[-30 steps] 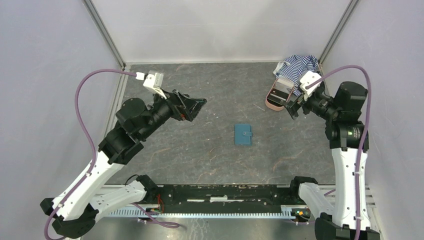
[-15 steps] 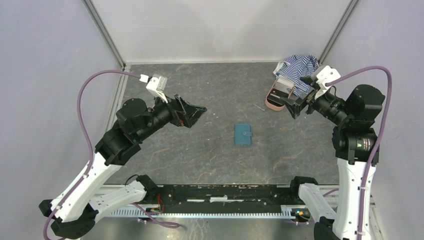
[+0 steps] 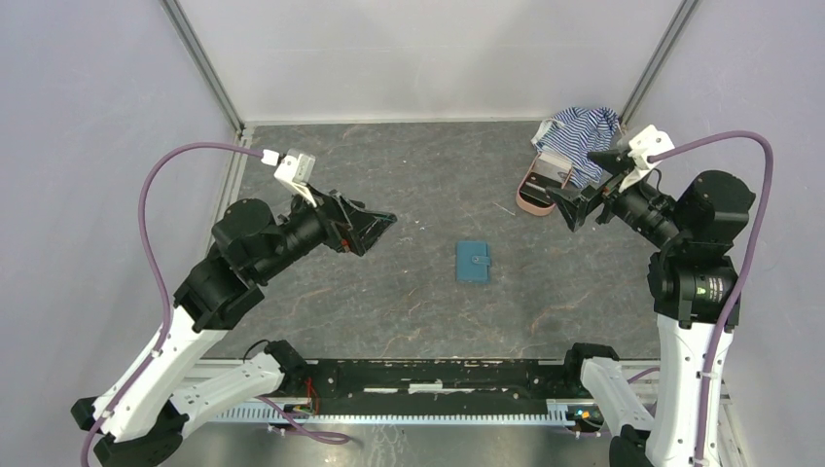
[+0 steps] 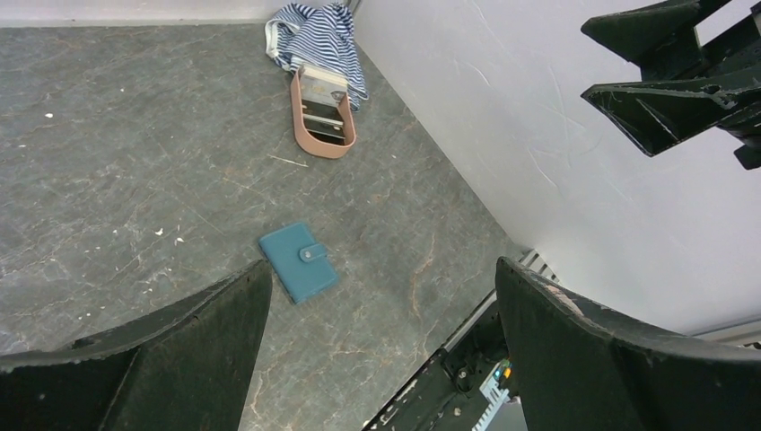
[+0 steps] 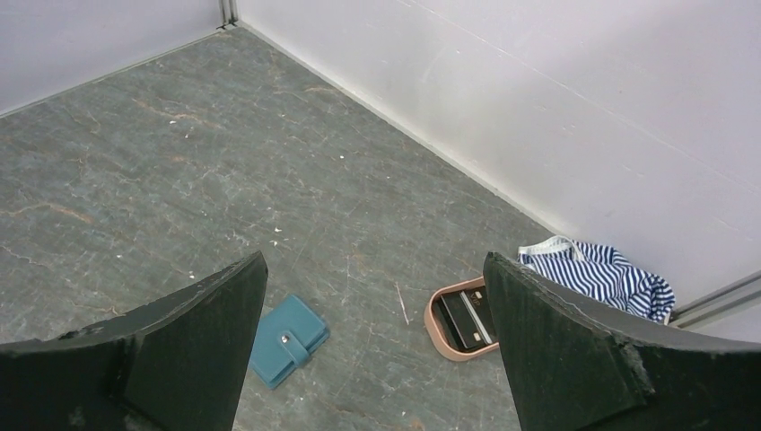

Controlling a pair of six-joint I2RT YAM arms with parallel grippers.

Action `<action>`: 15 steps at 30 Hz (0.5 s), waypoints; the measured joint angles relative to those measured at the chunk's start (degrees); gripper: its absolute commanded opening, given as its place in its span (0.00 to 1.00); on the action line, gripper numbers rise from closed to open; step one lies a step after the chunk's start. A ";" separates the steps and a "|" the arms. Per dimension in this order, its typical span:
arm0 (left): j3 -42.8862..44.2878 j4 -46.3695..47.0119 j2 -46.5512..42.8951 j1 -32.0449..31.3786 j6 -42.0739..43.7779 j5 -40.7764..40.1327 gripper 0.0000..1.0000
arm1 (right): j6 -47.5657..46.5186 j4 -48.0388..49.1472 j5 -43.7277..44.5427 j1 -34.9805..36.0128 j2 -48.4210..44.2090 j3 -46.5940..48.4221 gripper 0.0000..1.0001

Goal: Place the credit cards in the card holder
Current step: Reset both arms

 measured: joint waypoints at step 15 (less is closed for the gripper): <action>-0.39 1.09 -0.63 0.00 -1.49 1.55 1.00 | 0.74 0.42 -1.07 0.00 -0.59 0.00 0.98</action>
